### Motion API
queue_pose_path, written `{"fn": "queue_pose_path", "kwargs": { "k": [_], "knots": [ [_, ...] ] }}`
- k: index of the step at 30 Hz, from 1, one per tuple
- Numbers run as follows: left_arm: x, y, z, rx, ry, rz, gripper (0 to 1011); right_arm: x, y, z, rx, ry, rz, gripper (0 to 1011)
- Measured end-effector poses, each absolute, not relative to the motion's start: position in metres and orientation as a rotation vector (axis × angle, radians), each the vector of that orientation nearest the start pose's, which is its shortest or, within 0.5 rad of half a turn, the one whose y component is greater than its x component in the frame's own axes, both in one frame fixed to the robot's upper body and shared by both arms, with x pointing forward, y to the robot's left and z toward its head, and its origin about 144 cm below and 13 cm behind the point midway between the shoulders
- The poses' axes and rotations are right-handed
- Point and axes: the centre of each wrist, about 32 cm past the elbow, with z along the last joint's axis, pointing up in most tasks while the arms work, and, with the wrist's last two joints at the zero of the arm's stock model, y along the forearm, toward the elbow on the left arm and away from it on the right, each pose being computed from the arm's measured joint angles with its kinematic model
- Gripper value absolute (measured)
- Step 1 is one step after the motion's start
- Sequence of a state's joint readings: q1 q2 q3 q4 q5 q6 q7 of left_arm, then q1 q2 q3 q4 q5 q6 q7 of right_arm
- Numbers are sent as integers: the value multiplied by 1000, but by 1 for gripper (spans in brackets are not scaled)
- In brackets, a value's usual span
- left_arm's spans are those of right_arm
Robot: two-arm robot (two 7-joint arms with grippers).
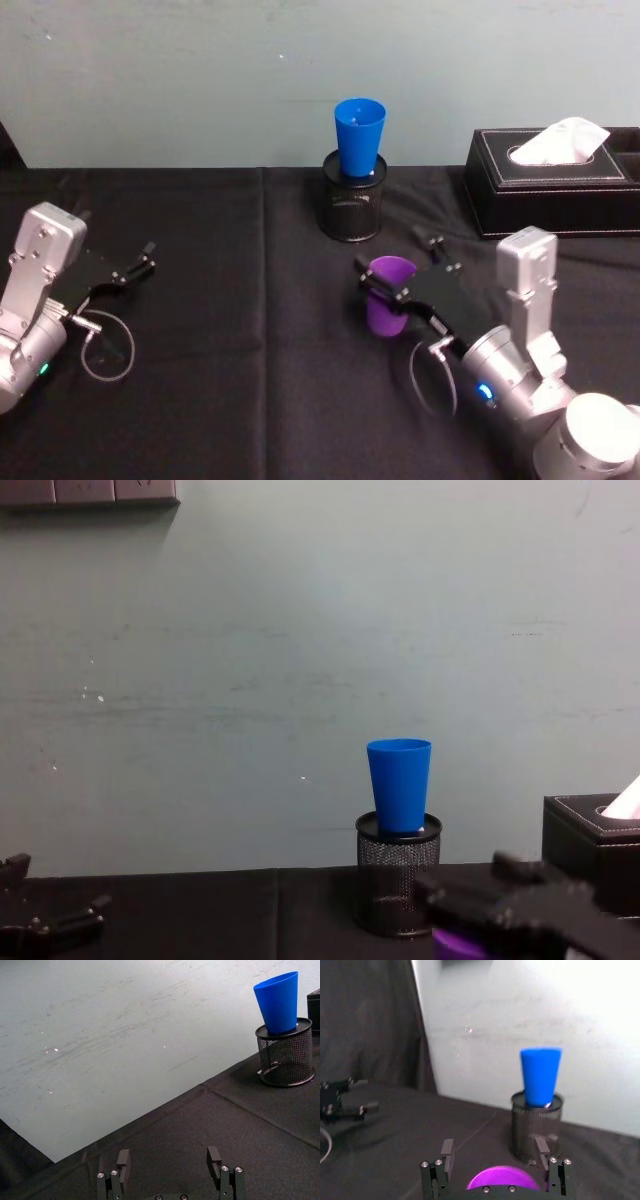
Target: Pick up one cup with a gripper and tap it against the other cup.
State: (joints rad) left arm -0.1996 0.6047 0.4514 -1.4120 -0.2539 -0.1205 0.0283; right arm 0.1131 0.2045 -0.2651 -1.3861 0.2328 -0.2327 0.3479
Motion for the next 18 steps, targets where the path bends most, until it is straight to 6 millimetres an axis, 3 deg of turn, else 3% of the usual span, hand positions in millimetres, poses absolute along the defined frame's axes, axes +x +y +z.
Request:
{"fn": "queue_pose_path", "kwargs": {
  "k": [4, 9, 18],
  "knots": [
    [489, 310, 1140, 304, -285, 1248, 1000, 476, -226, 1130, 80, -105, -1057, 1003],
    [489, 310, 1140, 304, -285, 1248, 1000, 473, -242, 1137, 88, -136, -1186, 1003],
    [489, 310, 1140, 304, -285, 1248, 1000, 474, -249, 1117, 19, -165, -1374, 1003]
  ]
}}
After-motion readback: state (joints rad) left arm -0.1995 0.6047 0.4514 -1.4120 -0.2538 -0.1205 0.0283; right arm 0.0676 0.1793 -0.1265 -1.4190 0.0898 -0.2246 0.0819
